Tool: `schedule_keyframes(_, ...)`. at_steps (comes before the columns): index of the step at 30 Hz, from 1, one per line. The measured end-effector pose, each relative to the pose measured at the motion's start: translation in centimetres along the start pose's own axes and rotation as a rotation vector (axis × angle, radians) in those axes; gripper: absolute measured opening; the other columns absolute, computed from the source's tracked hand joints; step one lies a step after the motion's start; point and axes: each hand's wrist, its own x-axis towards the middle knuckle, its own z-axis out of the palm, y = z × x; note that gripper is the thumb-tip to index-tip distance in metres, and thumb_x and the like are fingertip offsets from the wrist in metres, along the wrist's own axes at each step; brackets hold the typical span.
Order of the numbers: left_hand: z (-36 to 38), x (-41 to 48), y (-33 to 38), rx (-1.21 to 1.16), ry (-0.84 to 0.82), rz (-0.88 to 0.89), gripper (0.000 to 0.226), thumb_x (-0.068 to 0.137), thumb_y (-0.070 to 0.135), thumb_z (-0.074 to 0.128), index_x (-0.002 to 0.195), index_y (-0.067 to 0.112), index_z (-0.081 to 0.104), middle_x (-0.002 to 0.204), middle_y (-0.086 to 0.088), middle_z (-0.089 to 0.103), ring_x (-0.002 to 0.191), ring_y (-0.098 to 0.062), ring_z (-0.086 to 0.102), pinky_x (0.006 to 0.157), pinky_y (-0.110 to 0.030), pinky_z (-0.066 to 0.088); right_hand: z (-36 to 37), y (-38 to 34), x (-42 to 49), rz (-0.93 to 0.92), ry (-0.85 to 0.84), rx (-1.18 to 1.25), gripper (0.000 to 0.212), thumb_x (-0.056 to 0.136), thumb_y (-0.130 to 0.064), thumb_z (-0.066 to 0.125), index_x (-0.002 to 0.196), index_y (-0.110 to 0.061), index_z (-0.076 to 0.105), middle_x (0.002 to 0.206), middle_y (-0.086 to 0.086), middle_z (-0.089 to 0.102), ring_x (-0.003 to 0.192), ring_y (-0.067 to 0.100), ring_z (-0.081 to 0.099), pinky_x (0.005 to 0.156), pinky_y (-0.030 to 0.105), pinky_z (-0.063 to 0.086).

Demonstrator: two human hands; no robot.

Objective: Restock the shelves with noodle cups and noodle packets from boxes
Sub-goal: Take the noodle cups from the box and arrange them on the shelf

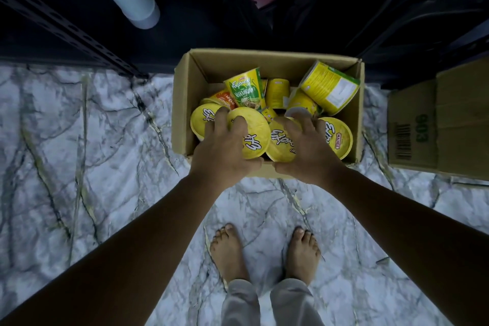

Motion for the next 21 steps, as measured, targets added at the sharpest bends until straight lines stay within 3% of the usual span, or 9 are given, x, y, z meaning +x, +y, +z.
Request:
schedule_keyframes(4, -0.5, 0.8, 0.3, 0.056, -0.003, 0.074, 0.069, 0.072, 0.044, 0.079, 0.126, 0.02, 0.045, 0.164, -0.004, 0.02, 0.127, -0.04, 0.044, 0.076, -0.047, 0.053, -0.9, -0.5, 0.1, 0.019, -0.043, -0.036, 0.112, 0.055, -0.063, 0.069, 0.158, -0.04, 0.031, 0.147, 0.012, 0.037, 0.133, 0.042, 0.03, 0.106, 0.047, 0.036)
schedule_keyframes(7, -1.6, 1.6, 0.4, 0.057, -0.049, 0.053, 0.09, 0.066, 0.043, 0.081, 0.141, 0.032, 0.034, 0.153, -0.003, 0.026, 0.126, -0.037, 0.043, 0.083, -0.05, 0.053, -1.7, -0.9, -0.6, -0.022, -0.02, 0.024, 0.108, 0.057, -0.062, 0.068, 0.157, -0.034, 0.039, 0.149, 0.016, 0.035, 0.141, 0.04, 0.03, 0.111, 0.049, 0.037)
schedule_keyframes(11, -2.7, 1.6, 0.8, 0.002, -0.087, -0.006, 0.112, 0.058, 0.055, 0.08, 0.152, 0.043, 0.021, 0.145, -0.006, 0.022, 0.13, -0.039, 0.037, 0.092, -0.058, 0.052, -2.9, -0.9, -2.2, -0.118, 0.067, -0.023, 0.094, 0.067, -0.065, 0.062, 0.153, -0.027, 0.048, 0.152, 0.022, 0.035, 0.137, 0.046, 0.037, 0.109, 0.052, 0.04)
schedule_keyframes(16, -1.9, 0.0, 0.9, -0.036, -0.13, -0.016, 0.116, 0.06, 0.071, 0.079, 0.157, 0.046, 0.02, 0.141, -0.005, 0.021, 0.132, -0.036, 0.032, 0.094, -0.052, 0.051, -3.2, 0.1, -3.9, -0.238, 0.124, -0.135, 0.071, 0.081, -0.061, 0.062, 0.137, -0.016, 0.065, 0.157, 0.022, 0.038, 0.13, 0.047, 0.044, 0.103, 0.051, 0.045)
schedule_keyframes(21, -1.0, 0.0, 1.2, -0.048, -0.133, -0.047, 0.111, 0.066, 0.066, 0.079, 0.156, 0.035, 0.024, 0.158, -0.003, 0.014, 0.143, -0.033, 0.023, 0.099, -0.053, 0.048, -2.5, 1.2, -4.5, -0.188, 0.13, -0.183, 0.075, 0.093, -0.064, 0.048, 0.145, -0.011, 0.056, 0.16, 0.019, 0.037, 0.122, 0.052, 0.045, 0.1, 0.057, 0.045)
